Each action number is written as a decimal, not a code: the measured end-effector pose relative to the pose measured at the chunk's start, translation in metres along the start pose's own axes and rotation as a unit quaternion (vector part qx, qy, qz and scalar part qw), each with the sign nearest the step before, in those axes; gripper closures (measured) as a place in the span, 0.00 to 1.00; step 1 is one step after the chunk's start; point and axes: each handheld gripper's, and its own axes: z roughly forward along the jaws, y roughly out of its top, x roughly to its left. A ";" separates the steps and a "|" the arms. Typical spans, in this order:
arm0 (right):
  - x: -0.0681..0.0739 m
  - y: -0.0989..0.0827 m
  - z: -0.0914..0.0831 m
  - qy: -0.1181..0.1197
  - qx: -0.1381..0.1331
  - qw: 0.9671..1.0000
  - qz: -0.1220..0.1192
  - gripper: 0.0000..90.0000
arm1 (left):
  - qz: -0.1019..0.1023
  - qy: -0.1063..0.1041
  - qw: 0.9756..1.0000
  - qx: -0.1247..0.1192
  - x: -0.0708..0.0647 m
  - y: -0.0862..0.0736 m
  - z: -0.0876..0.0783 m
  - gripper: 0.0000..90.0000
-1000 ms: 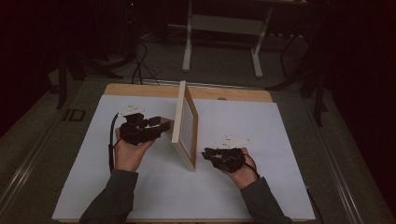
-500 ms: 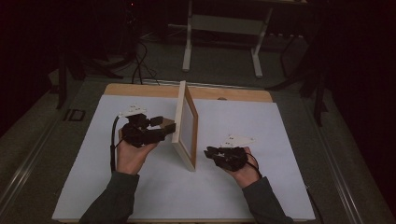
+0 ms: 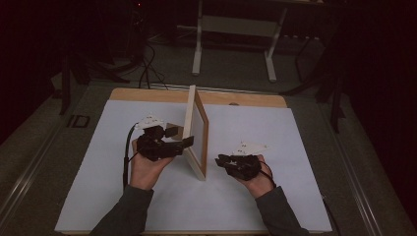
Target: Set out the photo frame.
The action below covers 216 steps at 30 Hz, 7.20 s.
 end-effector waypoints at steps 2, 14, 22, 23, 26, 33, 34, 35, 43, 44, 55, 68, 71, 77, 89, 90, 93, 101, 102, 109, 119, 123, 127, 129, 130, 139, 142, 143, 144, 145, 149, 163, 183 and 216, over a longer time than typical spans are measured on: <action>0.000 0.000 -0.001 0.000 0.000 1.000 0.001 0.84 | 0.001 0.004 1.000 0.002 -0.002 -0.002 0.003 0.30; -0.002 0.000 -0.003 -0.002 -0.004 1.000 0.000 0.84 | 0.022 0.045 0.998 0.025 -0.015 -0.011 0.018 0.25; -0.003 0.000 -0.004 -0.002 -0.005 1.000 0.003 0.83 | 0.018 0.058 0.998 0.035 -0.019 -0.016 0.027 0.42; -0.003 0.000 -0.004 -0.002 -0.005 1.000 0.003 0.83 | 0.018 0.058 0.998 0.035 -0.019 -0.016 0.027 0.44; -0.003 0.000 -0.004 -0.002 -0.006 1.000 0.004 0.83 | 0.011 0.061 0.997 0.038 -0.017 -0.017 0.029 0.49; -0.005 0.000 -0.006 -0.004 -0.008 1.000 0.005 0.83 | 0.012 0.071 0.997 0.037 -0.017 -0.017 0.027 0.59; -0.005 0.000 -0.006 -0.004 -0.008 1.000 0.005 0.83 | 0.012 0.074 0.997 0.037 -0.016 -0.017 0.027 0.59; -0.005 0.000 -0.006 -0.003 -0.008 1.000 0.005 0.83 | 0.013 0.078 0.996 0.039 -0.015 -0.017 0.027 0.64; -0.008 -0.001 -0.008 -0.006 -0.011 1.000 0.008 0.83 | 0.007 0.082 0.996 0.039 -0.010 -0.017 0.027 0.70; -0.008 0.000 -0.010 -0.008 -0.013 1.000 0.009 0.83 | 0.008 0.083 0.996 0.039 -0.010 -0.017 0.027 0.70; -0.011 0.000 -0.013 -0.011 -0.016 1.000 0.011 0.83 | 0.001 0.095 0.995 0.037 0.002 -0.014 0.022 0.76; -0.013 0.000 -0.016 -0.017 -0.018 1.000 0.015 0.83 | -0.004 0.070 0.997 0.036 0.022 -0.012 0.018 0.79; -0.014 0.000 -0.016 -0.017 -0.018 1.000 0.014 0.83 | -0.001 0.068 0.997 0.037 0.023 -0.012 0.018 0.79; -0.014 0.000 -0.017 -0.019 -0.019 1.000 0.016 0.83 | 0.010 0.057 0.997 0.041 0.027 -0.009 0.018 0.80; -0.017 -0.001 -0.019 -0.026 -0.020 0.999 0.017 0.83 | 0.029 0.010 0.998 0.050 0.044 -0.004 0.019 0.81; -0.017 -0.001 -0.019 -0.026 -0.021 0.999 0.017 0.82 | 0.034 0.007 0.998 0.052 0.045 -0.003 0.019 0.81; -0.018 -0.001 -0.021 -0.028 -0.023 0.999 0.020 0.82 | 0.041 -0.005 0.998 0.054 0.048 -0.001 0.020 0.81; -0.021 -0.002 -0.023 -0.031 -0.025 0.999 0.027 0.80 | 0.034 -0.048 0.997 0.056 0.062 0.000 0.021 0.82; -0.021 -0.002 -0.023 -0.031 -0.025 0.999 0.027 0.80 | 0.037 -0.048 0.996 0.058 0.062 0.001 0.021 0.82; -0.022 -0.002 -0.024 -0.033 -0.026 0.999 0.030 0.80 | 0.055 -0.061 0.994 0.069 0.065 0.005 0.022 0.82; -0.023 -0.003 -0.024 -0.036 -0.026 0.999 0.029 0.79 | 0.070 -0.098 0.990 0.076 0.068 0.008 0.026 0.83; -0.022 -0.003 -0.023 -0.036 -0.025 0.999 0.028 0.79 | 0.071 -0.090 0.991 0.066 0.065 0.005 0.026 0.83; -0.023 -0.003 -0.024 -0.036 -0.025 0.999 0.029 0.78 | 0.045 -0.054 0.997 0.032 0.059 -0.004 0.024 0.83; -0.023 -0.003 -0.024 -0.037 -0.026 0.999 0.029 0.77 | 0.044 -0.033 0.998 0.018 0.054 -0.008 0.023 0.83; -0.024 -0.003 -0.024 -0.039 -0.027 0.998 0.033 0.77 | 0.043 -0.026 0.999 0.012 0.053 -0.009 0.023 0.82; -0.024 -0.004 -0.023 -0.040 -0.026 0.998 0.033 0.77 | 0.021 -0.014 0.999 -0.045 0.043 -0.025 0.023 0.84; -0.024 -0.004 -0.024 -0.041 -0.026 0.998 0.034 0.77 | 0.028 -0.025 0.998 -0.043 0.043 -0.025 0.023 0.85; -0.024 -0.004 -0.023 -0.041 -0.025 0.998 0.035 0.77 | 0.029 -0.031 0.998 -0.040 0.045 -0.025 0.023 0.85; -0.024 -0.004 -0.023 -0.041 -0.025 0.998 0.035 0.77 | 0.027 -0.040 0.998 -0.038 0.047 -0.024 0.023 0.85; -0.024 -0.004 -0.022 -0.041 -0.025 0.998 0.035 0.77 | 0.029 -0.048 0.998 -0.036 0.048 -0.024 0.023 0.85; -0.024 -0.005 -0.022 -0.041 -0.024 0.998 0.036 0.77 | 0.025 -0.073 0.997 -0.030 0.055 -0.023 0.023 0.85; -0.028 -0.006 -0.023 -0.046 -0.026 0.998 0.040 0.76 | 0.049 -0.116 0.992 0.015 0.078 -0.008 0.023 0.85; -0.048 0.002 -0.022 -0.078 -0.036 0.995 0.054 0.63 | 0.061 -0.156 0.985 0.029 0.094 -0.005 0.020 0.85; -0.118 0.053 0.013 -0.008 -0.067 0.994 0.086 0.45 | 0.030 -0.085 0.996 0.027 0.091 -0.017 0.000 0.59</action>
